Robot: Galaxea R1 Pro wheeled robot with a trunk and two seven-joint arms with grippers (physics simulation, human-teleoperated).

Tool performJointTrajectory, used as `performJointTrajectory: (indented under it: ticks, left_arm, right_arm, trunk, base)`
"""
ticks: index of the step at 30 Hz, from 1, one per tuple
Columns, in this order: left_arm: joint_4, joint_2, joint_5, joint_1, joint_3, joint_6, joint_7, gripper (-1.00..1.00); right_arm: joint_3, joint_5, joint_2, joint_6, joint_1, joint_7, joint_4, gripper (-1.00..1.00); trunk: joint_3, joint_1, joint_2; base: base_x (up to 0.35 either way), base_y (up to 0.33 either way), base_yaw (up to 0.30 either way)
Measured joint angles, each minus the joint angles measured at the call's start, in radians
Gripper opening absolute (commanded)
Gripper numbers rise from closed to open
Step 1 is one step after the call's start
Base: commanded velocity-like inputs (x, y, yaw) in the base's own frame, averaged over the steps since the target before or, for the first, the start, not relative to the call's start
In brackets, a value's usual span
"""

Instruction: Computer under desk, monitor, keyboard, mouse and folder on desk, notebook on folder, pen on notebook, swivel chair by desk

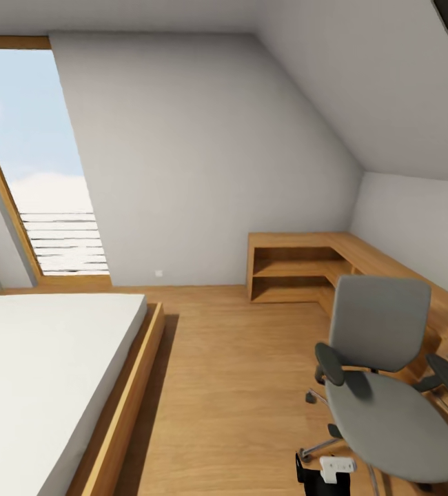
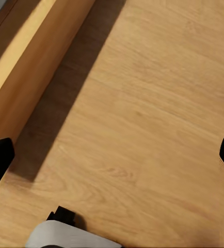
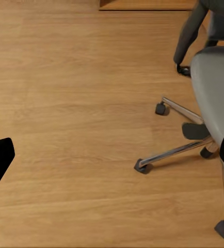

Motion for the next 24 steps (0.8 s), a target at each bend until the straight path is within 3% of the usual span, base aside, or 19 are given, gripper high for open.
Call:
performJointTrajectory:
  ticks: [24]
  left_arm:
    - [0.0,0.0,-0.001,0.0,0.0,0.0,0.0,1.0]
  right_arm:
    - [0.0,0.0,0.003,0.0,0.001,0.0,0.0,1.0]
  trunk:
    - [0.0,0.0,0.0]
  base:
    - [0.332,0.0,0.0]
